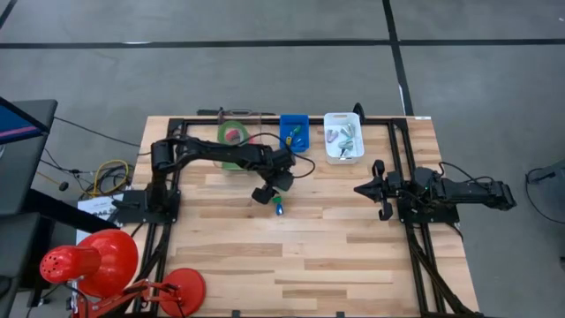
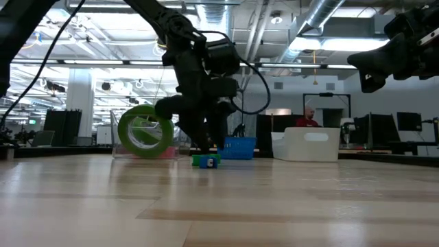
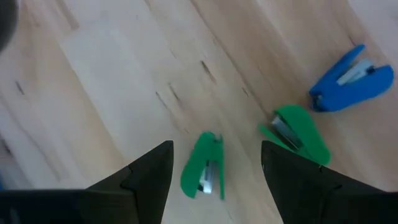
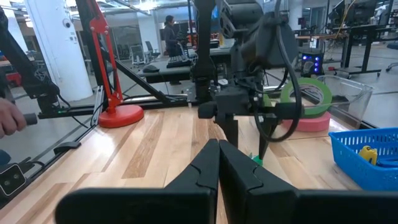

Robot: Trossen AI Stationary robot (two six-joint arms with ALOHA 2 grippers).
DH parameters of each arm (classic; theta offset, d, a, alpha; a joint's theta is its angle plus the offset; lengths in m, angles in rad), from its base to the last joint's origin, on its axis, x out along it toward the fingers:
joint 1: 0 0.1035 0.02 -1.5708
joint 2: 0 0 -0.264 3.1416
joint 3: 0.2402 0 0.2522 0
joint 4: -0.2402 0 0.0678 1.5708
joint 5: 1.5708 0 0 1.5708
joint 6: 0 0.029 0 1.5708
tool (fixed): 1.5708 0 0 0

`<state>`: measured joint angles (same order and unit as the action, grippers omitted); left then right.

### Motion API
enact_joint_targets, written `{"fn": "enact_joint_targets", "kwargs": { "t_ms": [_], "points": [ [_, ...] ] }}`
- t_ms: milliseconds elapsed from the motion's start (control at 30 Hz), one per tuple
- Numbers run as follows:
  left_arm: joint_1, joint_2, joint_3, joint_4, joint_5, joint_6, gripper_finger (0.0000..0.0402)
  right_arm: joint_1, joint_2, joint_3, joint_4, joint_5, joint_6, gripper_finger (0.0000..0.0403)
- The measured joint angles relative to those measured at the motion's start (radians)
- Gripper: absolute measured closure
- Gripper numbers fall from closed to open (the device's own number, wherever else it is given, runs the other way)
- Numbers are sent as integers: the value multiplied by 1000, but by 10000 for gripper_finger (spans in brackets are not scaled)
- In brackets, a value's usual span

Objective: Pick and place Stapler, Stapler remover, tape
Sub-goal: Put the top green stapler into the blue bin

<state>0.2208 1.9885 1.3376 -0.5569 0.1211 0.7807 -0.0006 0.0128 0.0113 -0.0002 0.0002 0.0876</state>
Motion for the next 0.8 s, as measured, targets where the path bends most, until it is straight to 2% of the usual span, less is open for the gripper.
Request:
{"fn": "enact_joint_targets", "kwargs": {
  "t_ms": [367,800],
  "points": [
    [0,38,0,24,-31,0,176,0,0,0,0,0,0,403],
    [0,38,0,15,-31,0,267,0,0,0,0,0,0,403]
  ]
}}
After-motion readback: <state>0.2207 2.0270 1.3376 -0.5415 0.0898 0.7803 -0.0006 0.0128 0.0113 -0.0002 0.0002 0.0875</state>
